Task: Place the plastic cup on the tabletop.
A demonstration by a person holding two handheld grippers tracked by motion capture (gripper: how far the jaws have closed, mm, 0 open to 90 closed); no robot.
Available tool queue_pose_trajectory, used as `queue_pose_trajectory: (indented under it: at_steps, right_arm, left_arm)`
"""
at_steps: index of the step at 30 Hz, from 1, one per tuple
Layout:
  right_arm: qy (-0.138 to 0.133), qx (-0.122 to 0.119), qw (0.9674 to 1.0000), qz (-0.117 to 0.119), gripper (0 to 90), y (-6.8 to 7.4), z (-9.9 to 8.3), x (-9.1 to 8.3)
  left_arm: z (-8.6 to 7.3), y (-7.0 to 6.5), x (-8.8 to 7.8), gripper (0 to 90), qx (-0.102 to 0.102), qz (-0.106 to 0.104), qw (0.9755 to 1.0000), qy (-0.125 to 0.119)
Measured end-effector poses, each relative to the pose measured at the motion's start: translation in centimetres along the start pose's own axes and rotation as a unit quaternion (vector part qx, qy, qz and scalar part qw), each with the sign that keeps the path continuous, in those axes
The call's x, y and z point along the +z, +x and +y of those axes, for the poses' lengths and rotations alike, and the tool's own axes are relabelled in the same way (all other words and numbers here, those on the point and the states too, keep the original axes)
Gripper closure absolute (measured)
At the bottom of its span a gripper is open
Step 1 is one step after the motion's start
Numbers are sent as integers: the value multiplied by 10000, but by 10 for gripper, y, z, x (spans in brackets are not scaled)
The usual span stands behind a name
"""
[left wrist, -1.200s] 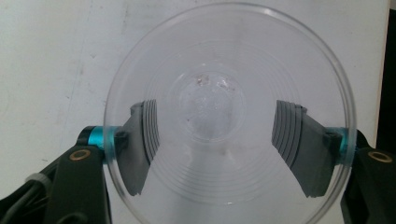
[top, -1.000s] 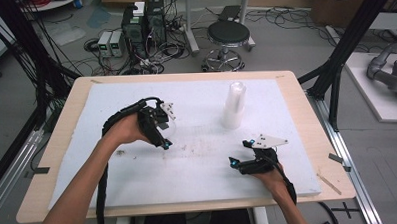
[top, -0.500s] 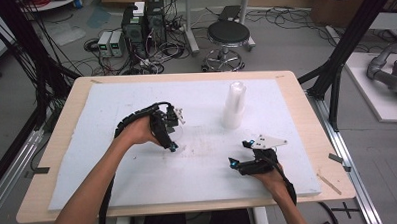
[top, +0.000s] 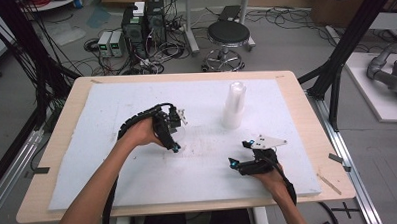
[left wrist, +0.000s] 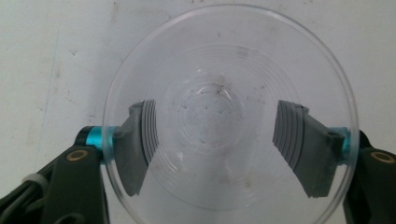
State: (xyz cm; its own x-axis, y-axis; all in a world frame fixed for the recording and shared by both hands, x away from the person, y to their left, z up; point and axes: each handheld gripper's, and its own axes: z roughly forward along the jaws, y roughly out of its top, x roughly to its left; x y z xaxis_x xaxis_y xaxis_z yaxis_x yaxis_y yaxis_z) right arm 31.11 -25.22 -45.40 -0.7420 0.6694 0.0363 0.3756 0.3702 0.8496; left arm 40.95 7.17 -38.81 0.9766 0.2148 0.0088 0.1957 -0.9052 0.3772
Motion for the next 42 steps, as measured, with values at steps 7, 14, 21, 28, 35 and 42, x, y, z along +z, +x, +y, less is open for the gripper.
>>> queue_pose_trajectory:
  at_steps: [7,14,21,28,35,42]
  right_arm:
    - [12,17,10000,19,150,0,0,0]
    - [12,13,10000,20,149,0,0,0]
    - [-6,-8,10000,11,149,0,0,0]
    - [-93,32,9999,-22,149,0,-1,-2]
    - [-143,22,9998,-155,149,1,-1,-2]
    - [-206,50,9996,-179,149,1,-2,-4]
  left_arm:
    - [-4,1,3,99,0,65,9999,-146]
    - [-9,0,1,99,-56,72,9996,-264]
    - [-39,-6,-18,99,-262,90,9964,-799]
    - [-99,-30,-39,101,-792,334,9803,-1776]
    - [-163,-65,-39,101,-1553,993,9419,-2807]
    - [-197,-94,-24,101,-1895,1564,9101,-3338]
